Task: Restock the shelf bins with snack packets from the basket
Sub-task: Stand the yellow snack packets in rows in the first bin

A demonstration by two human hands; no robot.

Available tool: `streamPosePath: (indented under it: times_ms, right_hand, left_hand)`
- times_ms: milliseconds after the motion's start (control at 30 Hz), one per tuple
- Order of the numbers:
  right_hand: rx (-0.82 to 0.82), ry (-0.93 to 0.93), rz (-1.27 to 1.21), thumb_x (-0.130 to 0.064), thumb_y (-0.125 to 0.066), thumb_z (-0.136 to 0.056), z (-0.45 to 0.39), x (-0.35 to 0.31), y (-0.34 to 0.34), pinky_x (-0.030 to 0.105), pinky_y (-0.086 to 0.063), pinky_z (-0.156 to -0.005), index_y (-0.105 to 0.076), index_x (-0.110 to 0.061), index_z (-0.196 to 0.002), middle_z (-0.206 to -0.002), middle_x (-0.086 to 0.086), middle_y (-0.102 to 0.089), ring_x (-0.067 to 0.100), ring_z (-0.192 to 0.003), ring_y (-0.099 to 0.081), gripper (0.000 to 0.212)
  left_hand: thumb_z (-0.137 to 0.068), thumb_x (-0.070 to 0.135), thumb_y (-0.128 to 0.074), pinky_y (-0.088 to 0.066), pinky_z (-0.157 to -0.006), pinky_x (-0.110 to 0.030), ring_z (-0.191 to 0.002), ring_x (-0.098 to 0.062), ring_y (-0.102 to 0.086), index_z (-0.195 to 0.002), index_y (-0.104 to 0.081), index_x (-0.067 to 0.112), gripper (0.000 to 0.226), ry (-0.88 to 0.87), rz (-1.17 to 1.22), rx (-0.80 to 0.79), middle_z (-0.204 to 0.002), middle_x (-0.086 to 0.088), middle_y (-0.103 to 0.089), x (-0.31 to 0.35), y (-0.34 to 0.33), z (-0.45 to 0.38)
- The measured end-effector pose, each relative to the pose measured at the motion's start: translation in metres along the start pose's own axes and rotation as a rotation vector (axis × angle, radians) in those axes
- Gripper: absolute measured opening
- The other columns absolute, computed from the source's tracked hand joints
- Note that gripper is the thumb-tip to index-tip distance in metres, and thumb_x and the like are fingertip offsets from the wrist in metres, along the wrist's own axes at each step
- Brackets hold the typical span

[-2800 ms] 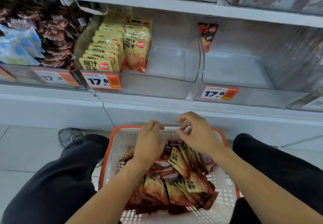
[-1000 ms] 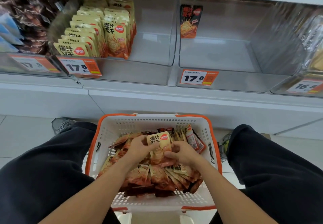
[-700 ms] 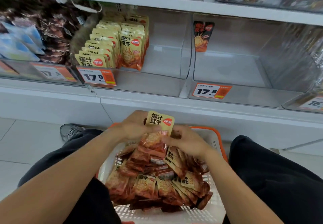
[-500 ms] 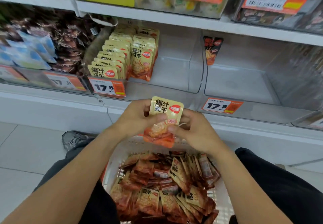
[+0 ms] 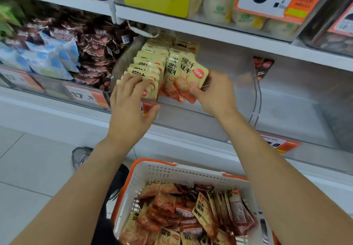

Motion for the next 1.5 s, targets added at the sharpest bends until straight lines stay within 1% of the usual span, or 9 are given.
streamPosePath:
  times_ms: [133,500,667,767,900,1033,1167,1367,1500]
  right_hand:
    - [-0.139,-0.094,0.098,-0.02,-0.086,-0.071,-0.03,0.01,-0.04,0.019,-0.041,-0.063,-0.074,-0.01,-0.091,-0.087,0.005,-0.071,0.023,-0.087,-0.067,0.026]
    - [-0.119,-0.205,0.285,-0.031,-0.082,-0.077,-0.04,0.005,-0.053,0.029,-0.046,-0.08,-0.065,-0.008,-0.1,-0.105,0.013,-0.062,0.028,-0.105,-0.059,0.037]
    - [-0.182,-0.286,0.185,-0.036,-0.086,-0.073,-0.039,0.005,-0.043,0.022,-0.039,-0.058,-0.054,-0.015,-0.072,-0.075,-0.001,-0.054,0.023,-0.084,-0.059,0.039]
    - [-0.069,-0.164,0.157,-0.027,-0.078,-0.083,-0.024,-0.005,-0.017,0.024,-0.042,-0.067,-0.059,-0.012,-0.09,-0.085,-0.001,-0.062,0.02,-0.092,-0.06,0.025]
    - [0.14,0.099,0.038,-0.013,-0.068,-0.084,0.045,-0.022,0.026,0.033,-0.054,-0.071,-0.057,-0.023,-0.084,-0.073,-0.012,-0.061,0.01,-0.072,-0.063,0.015]
    - [0.077,0.125,0.005,-0.01,-0.07,-0.082,0.127,0.006,0.028,0.023,-0.051,-0.066,-0.063,-0.019,-0.084,-0.074,-0.012,-0.064,0.005,-0.068,-0.062,0.011]
    - [-0.21,-0.095,0.023,-0.016,-0.071,-0.085,0.175,0.076,-0.006,0.027,-0.054,-0.068,-0.062,-0.021,-0.088,-0.081,-0.01,-0.067,0.004,-0.069,-0.064,0.01]
    - [-0.714,-0.422,0.281,-0.022,-0.064,-0.085,0.277,0.183,-0.053,0.033,-0.052,-0.079,-0.063,-0.015,-0.095,-0.098,0.004,-0.07,0.024,-0.095,-0.065,0.012]
    - [-0.921,-0.532,0.241,-0.029,-0.07,-0.083,0.328,0.207,-0.071,0.031,-0.05,-0.071,-0.057,-0.022,-0.09,-0.097,0.004,-0.069,0.025,-0.093,-0.065,0.016]
  left_hand:
    - [-0.08,0.031,-0.075,-0.021,-0.117,-0.049,-0.146,-0.026,-0.028,-0.132,-0.057,0.018,0.057,-0.004,0.006,0.03,-0.142,-0.004,-0.05,-0.002,-0.001,-0.002]
    - [-0.079,0.029,-0.08,-0.018,-0.118,-0.044,-0.145,-0.021,-0.029,-0.13,-0.059,0.02,0.057,0.023,0.04,0.055,-0.142,-0.001,-0.051,-0.002,0.0,-0.003]
    - [-0.077,0.035,-0.073,-0.018,-0.118,-0.044,-0.144,-0.021,-0.03,-0.13,-0.059,0.018,0.057,0.024,0.086,0.062,-0.14,-0.002,-0.052,0.001,0.001,-0.001]
    - [-0.078,0.035,-0.071,-0.018,-0.119,-0.045,-0.145,-0.022,-0.03,-0.132,-0.058,0.018,0.058,0.017,0.07,0.055,-0.142,-0.002,-0.051,-0.001,0.0,0.0]
    - [-0.083,0.026,-0.07,-0.023,-0.119,-0.04,-0.143,-0.023,-0.032,-0.132,-0.056,0.009,0.054,0.016,0.134,0.121,-0.142,-0.009,-0.05,0.01,0.006,0.004]
    - [-0.088,0.007,-0.065,-0.043,-0.097,-0.03,-0.11,-0.021,-0.055,-0.114,-0.061,0.004,0.027,-0.009,0.303,0.258,-0.113,-0.01,-0.061,0.044,0.008,0.027]
    - [-0.091,0.012,-0.064,-0.048,-0.082,-0.024,-0.091,-0.011,-0.058,-0.111,-0.063,0.011,0.02,0.125,0.353,-0.113,-0.102,-0.001,-0.065,0.065,-0.046,0.083]
    - [-0.094,0.034,-0.059,-0.043,-0.1,-0.033,-0.121,-0.023,-0.051,-0.135,-0.049,0.015,0.047,0.067,-0.009,-1.061,-0.13,-0.006,-0.053,0.059,-0.136,0.208]
    - [-0.09,0.037,-0.059,-0.046,-0.098,-0.043,-0.117,-0.029,-0.05,-0.125,-0.053,0.017,0.041,0.162,-0.149,-1.325,-0.126,-0.008,-0.054,0.045,-0.153,0.272]
Point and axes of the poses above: each hand's wrist, its own z-axis away from the middle knuckle, its own y-axis out of the back of the hand, x = y × z, the point moved 3 cm from there along -z, towards the middle knuckle
